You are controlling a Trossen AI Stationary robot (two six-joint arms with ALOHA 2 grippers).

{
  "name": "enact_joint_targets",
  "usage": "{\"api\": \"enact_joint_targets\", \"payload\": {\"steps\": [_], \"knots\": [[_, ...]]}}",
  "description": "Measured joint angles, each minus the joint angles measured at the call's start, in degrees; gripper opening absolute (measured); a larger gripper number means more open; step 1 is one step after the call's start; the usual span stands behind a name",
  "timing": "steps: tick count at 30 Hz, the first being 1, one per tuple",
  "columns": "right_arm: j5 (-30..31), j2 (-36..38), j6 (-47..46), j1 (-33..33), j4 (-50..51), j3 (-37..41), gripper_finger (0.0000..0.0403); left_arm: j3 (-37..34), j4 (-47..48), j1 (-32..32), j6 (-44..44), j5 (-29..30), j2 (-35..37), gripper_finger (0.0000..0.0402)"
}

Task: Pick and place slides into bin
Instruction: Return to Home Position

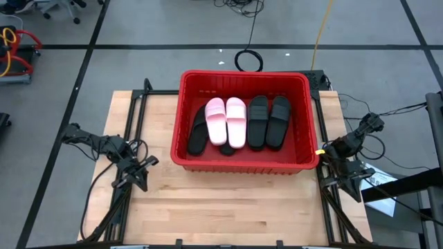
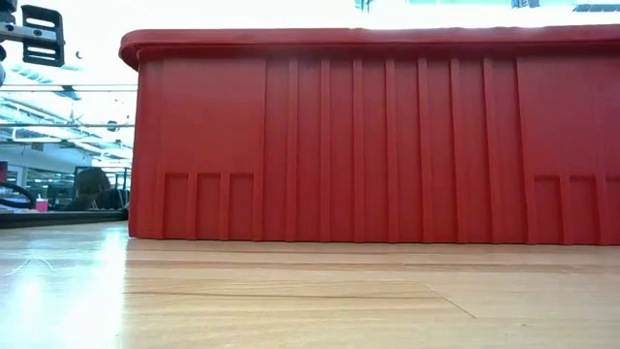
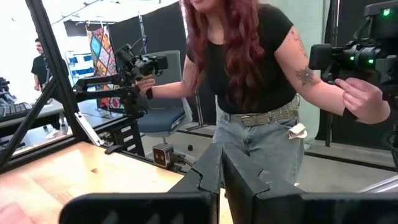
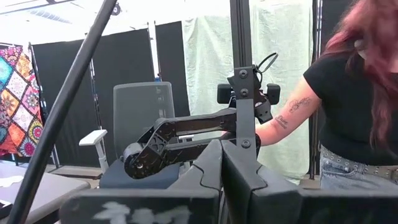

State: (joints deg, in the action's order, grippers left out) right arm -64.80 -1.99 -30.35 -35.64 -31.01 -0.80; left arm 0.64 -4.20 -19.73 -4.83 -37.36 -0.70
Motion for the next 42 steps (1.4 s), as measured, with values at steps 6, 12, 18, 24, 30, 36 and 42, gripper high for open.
{"api": "enact_joint_targets", "payload": {"steps": [6,12,18,24,30,36,42], "knots": [[0.0,0.0,0.0,0.0,1.7,0.0,0.0,0.0,0.1,0.0,0.9,0.0,0.0,0.0012],[0.0,0.0,-0.4,0.0,1.8,0.0,0.0,0.0,0.1,0.0,3.2,0.0,0.0,0.0003],[0.0,0.0,-0.4,0.0,1.9,0.0,0.0,0.0,0.1,0.0,9.7,0.0,0.0,0.0023],[0.0,0.0,-0.4,0.0,1.9,0.0,0.0,0.0,0.1,0.0,10.5,0.0,0.0,0.0026],[0.0,0.0,-0.4,0.0,1.9,0.0,0.0,0.0,0.1,0.0,10.5,0.0,0.0,0.0011],[0.0,0.0,-0.4,0.0,2.0,0.0,0.0,0.0,0.1,0.0,11.0,0.0,0.0,0.0004],[0.0,0.0,-0.5,0.0,2.0,0.0,0.0,0.0,0.1,0.0,11.1,0.0,0.0,0.0023]]}}
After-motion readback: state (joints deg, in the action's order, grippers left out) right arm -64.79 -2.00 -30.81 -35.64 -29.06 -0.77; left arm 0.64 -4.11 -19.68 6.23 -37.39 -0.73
